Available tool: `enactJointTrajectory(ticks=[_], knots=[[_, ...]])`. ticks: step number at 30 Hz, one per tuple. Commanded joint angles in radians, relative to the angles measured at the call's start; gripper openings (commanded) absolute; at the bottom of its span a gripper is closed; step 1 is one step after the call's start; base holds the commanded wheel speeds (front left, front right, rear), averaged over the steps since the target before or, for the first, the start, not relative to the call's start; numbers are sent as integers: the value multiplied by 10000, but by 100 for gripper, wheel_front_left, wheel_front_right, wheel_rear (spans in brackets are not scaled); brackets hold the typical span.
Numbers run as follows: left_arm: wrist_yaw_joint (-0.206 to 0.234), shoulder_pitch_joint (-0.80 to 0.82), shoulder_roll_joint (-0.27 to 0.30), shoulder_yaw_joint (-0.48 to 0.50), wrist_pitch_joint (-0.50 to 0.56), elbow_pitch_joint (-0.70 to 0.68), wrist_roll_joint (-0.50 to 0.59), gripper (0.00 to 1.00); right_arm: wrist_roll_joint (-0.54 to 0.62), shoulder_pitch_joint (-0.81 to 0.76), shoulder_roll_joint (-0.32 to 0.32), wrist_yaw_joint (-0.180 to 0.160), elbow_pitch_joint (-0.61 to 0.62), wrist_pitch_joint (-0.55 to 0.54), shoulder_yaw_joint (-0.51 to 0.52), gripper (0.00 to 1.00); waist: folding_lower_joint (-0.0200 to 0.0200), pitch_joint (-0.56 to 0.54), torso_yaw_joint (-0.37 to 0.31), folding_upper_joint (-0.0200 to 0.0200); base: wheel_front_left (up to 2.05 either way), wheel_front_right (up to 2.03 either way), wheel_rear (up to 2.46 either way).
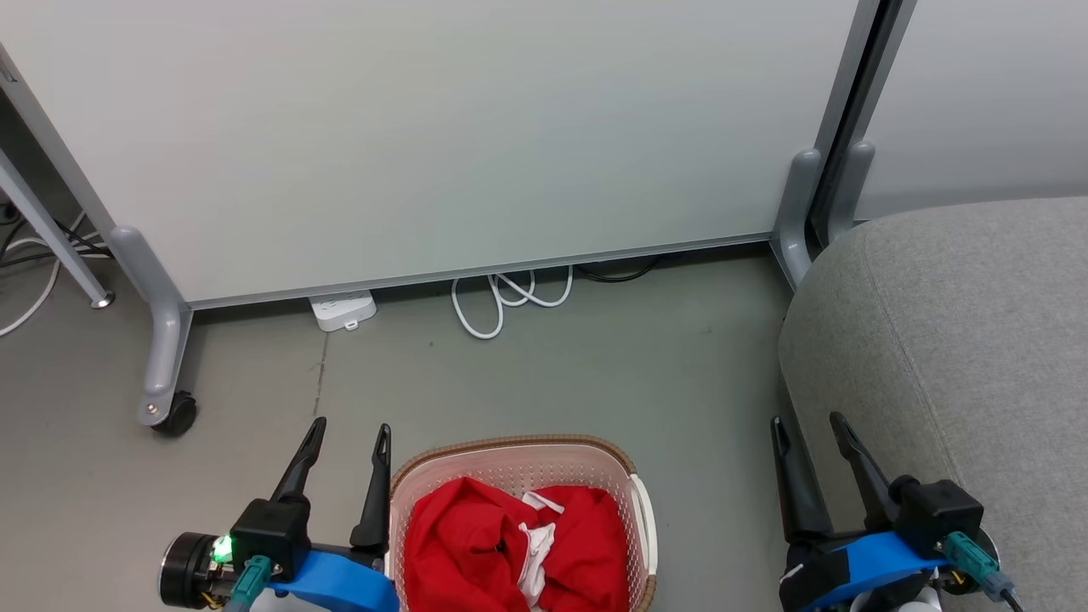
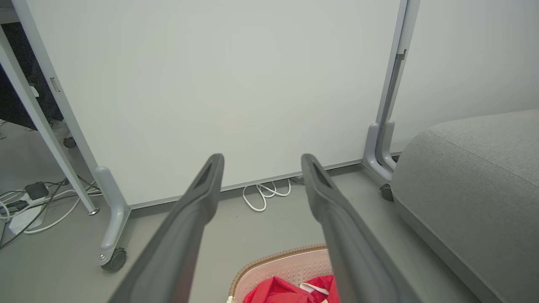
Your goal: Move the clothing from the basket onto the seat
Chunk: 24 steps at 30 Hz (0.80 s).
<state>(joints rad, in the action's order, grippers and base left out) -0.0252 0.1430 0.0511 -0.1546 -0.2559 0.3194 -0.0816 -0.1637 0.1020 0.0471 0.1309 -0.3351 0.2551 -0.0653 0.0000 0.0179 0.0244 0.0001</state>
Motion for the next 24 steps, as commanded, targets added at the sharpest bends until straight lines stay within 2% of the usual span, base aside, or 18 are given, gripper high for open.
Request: enactJointTrajectory(ticks=[1,24], knots=[[39,128,30,-2,-72,26,202,100,202,81,56,-3,-24,92,-38,100,0,0,1,-1,0,0,0],[-126,334,8,16,-102,344,321,100,284,183,54,-3,-85,99,-20,100,0,183,-75,-1,0,0,0]])
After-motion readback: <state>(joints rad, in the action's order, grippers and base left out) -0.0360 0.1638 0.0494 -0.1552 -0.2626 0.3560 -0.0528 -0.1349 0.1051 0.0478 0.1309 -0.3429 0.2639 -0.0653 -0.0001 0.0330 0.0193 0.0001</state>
